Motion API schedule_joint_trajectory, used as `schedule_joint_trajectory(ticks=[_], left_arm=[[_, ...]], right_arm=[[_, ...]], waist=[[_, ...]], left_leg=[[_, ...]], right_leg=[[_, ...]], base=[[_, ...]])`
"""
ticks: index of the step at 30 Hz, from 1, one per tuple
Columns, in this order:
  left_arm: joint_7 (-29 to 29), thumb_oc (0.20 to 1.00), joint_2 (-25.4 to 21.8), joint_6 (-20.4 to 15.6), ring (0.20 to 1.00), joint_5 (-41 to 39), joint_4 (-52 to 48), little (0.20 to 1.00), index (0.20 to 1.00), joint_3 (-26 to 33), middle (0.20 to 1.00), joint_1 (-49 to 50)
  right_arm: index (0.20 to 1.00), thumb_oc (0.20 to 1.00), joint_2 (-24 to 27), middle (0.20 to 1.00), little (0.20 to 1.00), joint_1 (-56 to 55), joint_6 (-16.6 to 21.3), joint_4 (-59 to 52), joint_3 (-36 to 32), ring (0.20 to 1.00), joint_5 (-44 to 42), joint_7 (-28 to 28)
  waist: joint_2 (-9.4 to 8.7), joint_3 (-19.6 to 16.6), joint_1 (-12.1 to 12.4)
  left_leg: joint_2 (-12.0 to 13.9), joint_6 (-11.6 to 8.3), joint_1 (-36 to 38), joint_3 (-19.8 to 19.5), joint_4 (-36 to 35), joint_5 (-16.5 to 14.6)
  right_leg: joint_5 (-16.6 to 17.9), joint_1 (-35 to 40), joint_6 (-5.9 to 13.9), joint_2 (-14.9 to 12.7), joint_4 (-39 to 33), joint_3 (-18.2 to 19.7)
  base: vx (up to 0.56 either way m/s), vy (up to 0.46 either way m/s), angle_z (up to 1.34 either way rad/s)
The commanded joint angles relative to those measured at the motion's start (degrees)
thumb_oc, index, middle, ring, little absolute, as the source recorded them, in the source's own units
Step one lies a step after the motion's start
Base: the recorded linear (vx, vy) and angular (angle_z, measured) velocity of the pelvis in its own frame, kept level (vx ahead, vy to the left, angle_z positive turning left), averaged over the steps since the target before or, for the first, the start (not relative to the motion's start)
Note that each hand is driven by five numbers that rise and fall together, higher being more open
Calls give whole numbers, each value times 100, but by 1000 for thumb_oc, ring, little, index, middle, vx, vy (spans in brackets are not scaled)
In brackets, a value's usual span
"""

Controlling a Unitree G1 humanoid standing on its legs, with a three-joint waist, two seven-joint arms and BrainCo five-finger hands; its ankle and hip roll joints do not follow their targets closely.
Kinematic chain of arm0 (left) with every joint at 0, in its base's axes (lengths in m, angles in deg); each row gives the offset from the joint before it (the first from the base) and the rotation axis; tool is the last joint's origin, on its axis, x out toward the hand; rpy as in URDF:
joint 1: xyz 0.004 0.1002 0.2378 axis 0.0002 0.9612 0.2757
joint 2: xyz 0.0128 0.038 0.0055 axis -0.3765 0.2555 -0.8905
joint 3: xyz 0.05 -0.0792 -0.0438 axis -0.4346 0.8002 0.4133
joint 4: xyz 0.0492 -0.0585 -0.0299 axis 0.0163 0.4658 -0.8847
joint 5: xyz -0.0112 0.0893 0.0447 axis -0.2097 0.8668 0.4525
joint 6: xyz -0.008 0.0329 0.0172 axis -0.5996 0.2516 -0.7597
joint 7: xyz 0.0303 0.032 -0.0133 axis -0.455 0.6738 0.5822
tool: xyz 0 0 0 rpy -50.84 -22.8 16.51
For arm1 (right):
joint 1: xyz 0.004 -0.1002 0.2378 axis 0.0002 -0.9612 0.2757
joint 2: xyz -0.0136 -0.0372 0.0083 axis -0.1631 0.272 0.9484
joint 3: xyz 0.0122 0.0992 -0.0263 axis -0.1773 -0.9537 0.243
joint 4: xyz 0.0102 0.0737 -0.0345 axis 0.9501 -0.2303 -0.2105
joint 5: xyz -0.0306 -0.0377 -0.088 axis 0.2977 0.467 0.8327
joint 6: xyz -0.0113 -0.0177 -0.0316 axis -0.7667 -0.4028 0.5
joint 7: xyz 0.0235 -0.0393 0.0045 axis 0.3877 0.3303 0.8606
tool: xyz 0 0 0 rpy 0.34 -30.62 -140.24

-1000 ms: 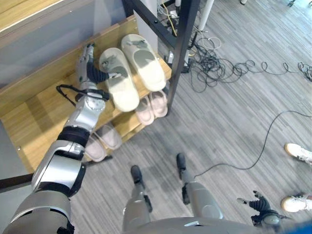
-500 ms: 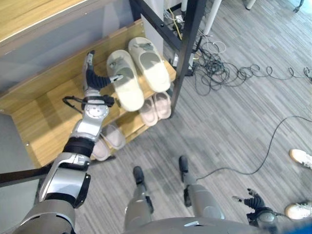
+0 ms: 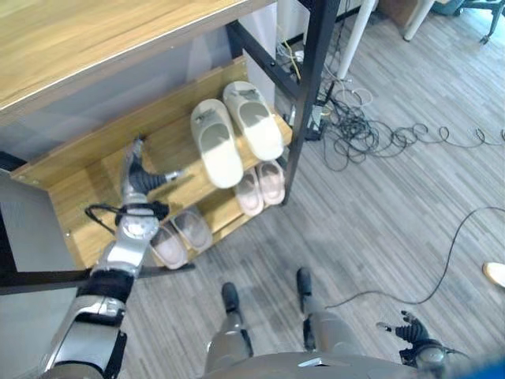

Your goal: Arrange the slippers neatly on the shoe rack.

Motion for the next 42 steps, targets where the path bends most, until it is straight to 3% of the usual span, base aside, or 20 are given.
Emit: schedule_joint_trajectory(ticks=[1,2,3,15,42], left_arm=[[49,1000,-142,-295,1000,161,1,1000,1000,50,1000,-736],[49,1000,-142,-295,1000,161,1,1000,1000,50,1000,-736],[54,1000,46,-297,1000,675,-206,1000,1000,-321,1000,-667],[70,1000,357,-92,1000,1577,205,1000,1000,-1199,1000,-1051],[177,1000,934,-110,1000,892,390,1000,1000,-1197,1000,-1291]], right_arm=[[1000,1000,243,1000,1000,266,-16,169,-280,1000,0,-39],[1000,1000,243,1000,1000,266,-16,169,-280,1000,0,-39],[1000,1000,237,1000,1000,364,0,131,-224,1000,-14,-40],[1000,1000,235,1000,1000,428,-17,125,-96,1000,-5,-71],[1000,1000,161,1000,1000,406,-3,2,65,1000,-13,-133]], waist=[[482,152,31],[482,152,31],[471,156,50],[449,152,-7],[381,52,-99]], left_leg=[[319,-198,-132,-277,76,126],[319,-198,-132,-277,76,126],[304,-200,-129,-315,76,119],[305,-174,-158,-295,76,111],[385,-182,-170,-289,76,162]], right_leg=[[-879,-396,345,-141,897,-147],[-879,-396,345,-141,897,-147],[-893,-358,348,-152,911,-161],[-875,-433,361,-161,937,-117],[-863,-515,326,-83,945,-50]], base=[[0,0,0],[0,0,0],[0,0,0],[-13,-2,0],[0,0,0]])
